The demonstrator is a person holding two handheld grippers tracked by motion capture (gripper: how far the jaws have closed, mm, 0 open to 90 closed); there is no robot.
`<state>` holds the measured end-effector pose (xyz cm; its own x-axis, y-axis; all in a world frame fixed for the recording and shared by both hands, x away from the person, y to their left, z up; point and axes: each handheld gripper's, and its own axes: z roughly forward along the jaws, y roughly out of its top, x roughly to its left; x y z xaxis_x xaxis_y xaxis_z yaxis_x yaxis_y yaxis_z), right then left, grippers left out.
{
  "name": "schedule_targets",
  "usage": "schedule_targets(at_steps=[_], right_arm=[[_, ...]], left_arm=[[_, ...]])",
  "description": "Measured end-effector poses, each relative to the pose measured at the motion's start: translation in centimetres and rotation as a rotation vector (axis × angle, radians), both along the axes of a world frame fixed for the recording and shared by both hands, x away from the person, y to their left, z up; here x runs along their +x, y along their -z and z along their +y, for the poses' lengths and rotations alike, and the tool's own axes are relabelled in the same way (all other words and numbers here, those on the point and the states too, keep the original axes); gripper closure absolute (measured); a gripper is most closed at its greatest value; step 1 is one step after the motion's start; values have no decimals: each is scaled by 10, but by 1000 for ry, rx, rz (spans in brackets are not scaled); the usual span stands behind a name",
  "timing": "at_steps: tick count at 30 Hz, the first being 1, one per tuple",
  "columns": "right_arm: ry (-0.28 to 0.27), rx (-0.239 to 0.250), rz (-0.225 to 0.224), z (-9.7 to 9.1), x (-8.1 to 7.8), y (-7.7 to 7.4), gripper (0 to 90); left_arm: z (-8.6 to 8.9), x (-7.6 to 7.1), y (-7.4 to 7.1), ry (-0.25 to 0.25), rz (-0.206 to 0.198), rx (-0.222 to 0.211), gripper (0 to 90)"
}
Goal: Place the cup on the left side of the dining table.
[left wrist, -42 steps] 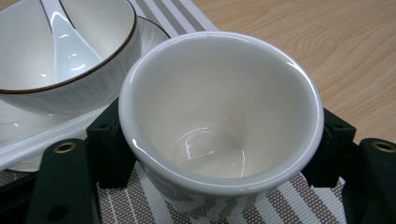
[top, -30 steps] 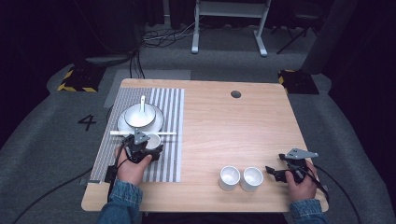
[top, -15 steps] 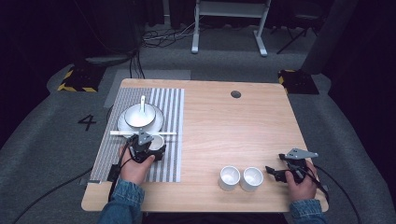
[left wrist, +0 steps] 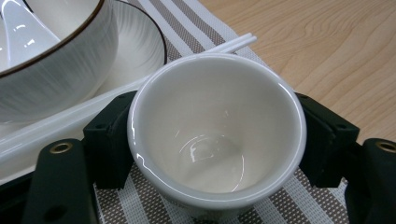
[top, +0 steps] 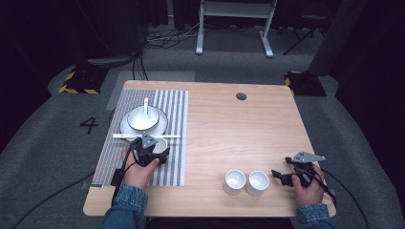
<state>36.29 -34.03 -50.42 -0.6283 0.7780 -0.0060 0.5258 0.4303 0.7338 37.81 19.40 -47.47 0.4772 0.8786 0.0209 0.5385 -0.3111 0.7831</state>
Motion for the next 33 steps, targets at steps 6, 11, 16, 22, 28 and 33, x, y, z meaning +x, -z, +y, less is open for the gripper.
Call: schedule_targets(at_steps=[6, 11, 16, 22, 28, 33], right_arm=[[-3, 1, 1, 0, 1, 0, 141], [-2, 0, 1, 0, 1, 0, 139], [-1, -1, 0, 1, 1, 0, 139], [-1, -1, 0, 1, 1, 0, 138], [-1, -1, 0, 1, 1, 0, 138], [-1, -1, 0, 1, 1, 0, 139]], left_arm=[[4, -6, -8, -25, -37, -21, 192], [6, -14, -15, -24, -45, -21, 196], [7, -24, -21, -7, -47, -15, 194], [13, -37, -28, 1, -43, -18, 194], [14, -47, -28, 25, -25, -1, 196], [17, -54, -30, 39, -18, 4, 196]])
